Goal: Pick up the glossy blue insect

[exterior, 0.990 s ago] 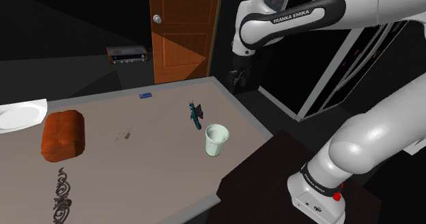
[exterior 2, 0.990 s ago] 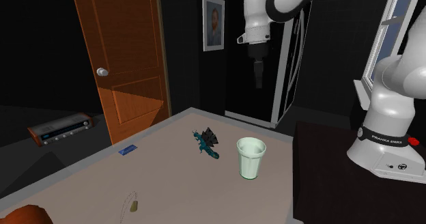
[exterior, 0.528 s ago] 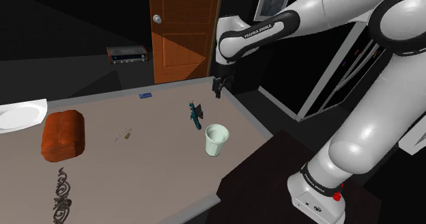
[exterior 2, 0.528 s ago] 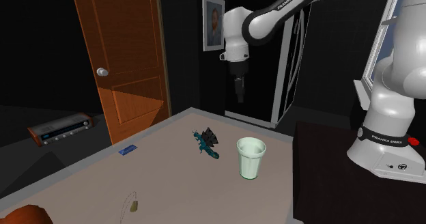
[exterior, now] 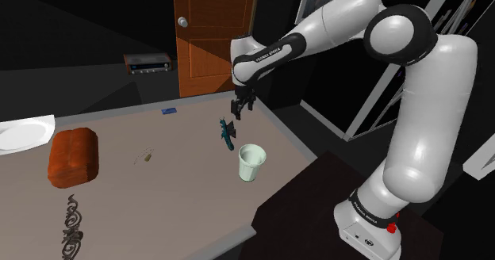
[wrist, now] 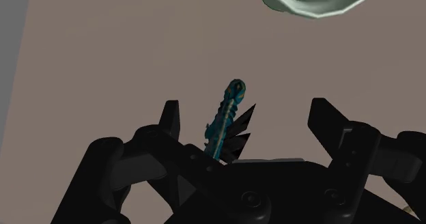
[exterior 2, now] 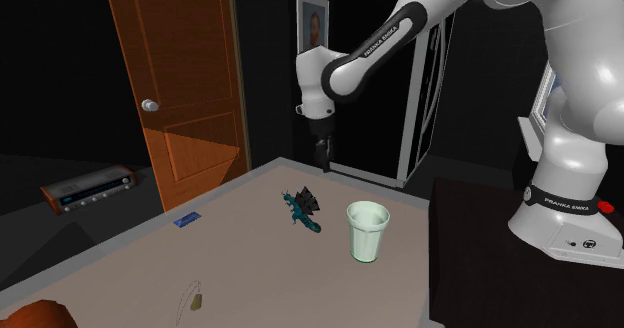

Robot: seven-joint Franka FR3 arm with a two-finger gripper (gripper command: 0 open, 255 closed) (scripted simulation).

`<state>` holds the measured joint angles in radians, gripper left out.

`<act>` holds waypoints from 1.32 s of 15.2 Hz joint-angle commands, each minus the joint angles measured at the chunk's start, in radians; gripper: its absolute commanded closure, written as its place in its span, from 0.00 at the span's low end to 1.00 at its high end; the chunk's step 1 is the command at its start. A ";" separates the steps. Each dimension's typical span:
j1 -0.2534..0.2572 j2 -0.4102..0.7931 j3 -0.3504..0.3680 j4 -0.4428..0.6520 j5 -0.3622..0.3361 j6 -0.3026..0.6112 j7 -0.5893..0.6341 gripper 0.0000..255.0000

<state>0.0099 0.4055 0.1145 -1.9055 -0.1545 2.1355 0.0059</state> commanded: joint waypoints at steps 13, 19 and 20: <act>0.068 0.563 -0.047 0.623 -0.084 -0.093 -0.012 0.00; 0.070 0.625 -0.051 0.650 -0.088 -0.058 -0.006 0.00; 0.070 0.632 -0.051 0.654 -0.088 -0.055 -0.005 0.00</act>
<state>0.0800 1.0274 0.0637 -1.2590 -0.2426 2.0774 0.0004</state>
